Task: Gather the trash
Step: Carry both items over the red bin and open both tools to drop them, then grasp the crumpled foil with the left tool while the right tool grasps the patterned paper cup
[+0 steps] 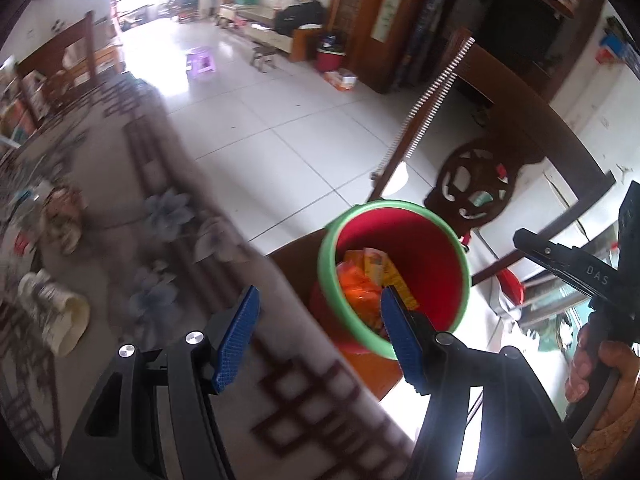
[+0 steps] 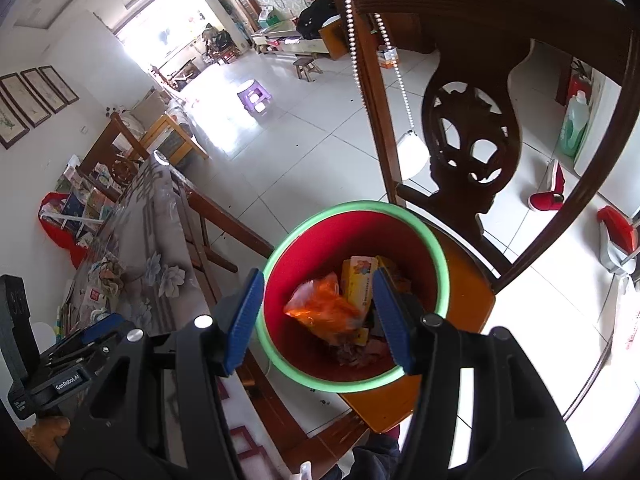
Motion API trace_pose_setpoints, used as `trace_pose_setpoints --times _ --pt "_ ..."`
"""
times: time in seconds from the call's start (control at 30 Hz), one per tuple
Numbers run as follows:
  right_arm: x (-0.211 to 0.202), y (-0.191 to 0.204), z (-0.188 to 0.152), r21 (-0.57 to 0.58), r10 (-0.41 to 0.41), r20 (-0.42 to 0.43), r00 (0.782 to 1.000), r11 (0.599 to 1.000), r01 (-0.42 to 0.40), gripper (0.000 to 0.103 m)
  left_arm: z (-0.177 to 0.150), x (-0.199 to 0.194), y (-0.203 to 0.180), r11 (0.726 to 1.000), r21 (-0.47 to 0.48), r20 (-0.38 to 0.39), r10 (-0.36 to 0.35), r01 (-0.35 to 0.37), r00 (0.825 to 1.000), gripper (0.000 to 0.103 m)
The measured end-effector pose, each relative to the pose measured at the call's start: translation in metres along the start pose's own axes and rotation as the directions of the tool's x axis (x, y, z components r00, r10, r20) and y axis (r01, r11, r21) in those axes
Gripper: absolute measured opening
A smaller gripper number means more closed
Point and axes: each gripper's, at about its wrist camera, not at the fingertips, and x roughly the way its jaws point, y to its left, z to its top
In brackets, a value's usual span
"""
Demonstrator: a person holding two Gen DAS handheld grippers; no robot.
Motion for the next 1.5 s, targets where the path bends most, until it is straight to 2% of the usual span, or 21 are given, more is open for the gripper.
trace_pose_setpoints --times 0.27,0.4,0.5,0.63,0.73,0.87,1.03,1.27,1.33,1.5 --pt "0.017 0.040 -0.008 -0.077 0.050 -0.049 0.998 0.996 -0.053 0.058 -0.026 -0.036 0.044 0.992 -0.115 0.038 0.065 -0.060 0.997 0.060" --pt "0.028 0.071 -0.015 -0.136 0.086 -0.090 0.992 0.986 -0.098 0.058 -0.054 -0.059 0.079 0.972 -0.193 0.036 0.142 -0.133 0.989 0.060" --pt "0.035 0.091 -0.022 -0.173 0.104 -0.117 0.988 0.977 -0.124 0.058 -0.082 -0.074 0.112 0.942 -0.273 0.009 0.204 -0.194 0.979 0.060" --pt "0.043 0.117 -0.034 -0.219 0.124 -0.155 0.980 0.963 -0.156 0.060 -0.126 -0.096 0.158 0.876 -0.386 -0.032 0.303 -0.291 0.953 0.060" --pt "0.047 0.129 -0.043 -0.240 0.128 -0.178 0.976 0.956 -0.169 0.060 -0.156 -0.105 0.187 0.825 -0.443 -0.081 0.352 -0.350 0.932 0.064" --pt "0.048 0.142 -0.051 -0.257 0.126 -0.191 0.973 0.951 -0.173 0.060 -0.184 -0.103 0.213 0.791 -0.479 -0.138 0.359 -0.380 0.923 0.065" --pt "0.046 0.156 -0.060 -0.275 0.116 -0.194 0.974 0.947 -0.168 0.060 -0.195 -0.090 0.224 0.795 -0.486 -0.163 0.326 -0.363 0.931 0.067" --pt "0.040 0.166 -0.071 -0.269 0.086 -0.179 0.980 0.954 -0.133 0.060 -0.198 -0.081 0.235 0.827 -0.453 -0.167 0.287 -0.332 0.943 0.069" --pt "0.038 0.172 -0.076 -0.269 0.078 -0.175 0.981 0.955 -0.124 0.060 -0.197 -0.080 0.239 0.839 -0.443 -0.157 0.275 -0.316 0.949 0.067" --pt "0.040 0.192 -0.092 -0.284 0.066 -0.188 0.980 0.951 -0.119 0.060 -0.191 -0.085 0.243 0.874 -0.410 -0.114 0.235 -0.261 0.965 0.050"
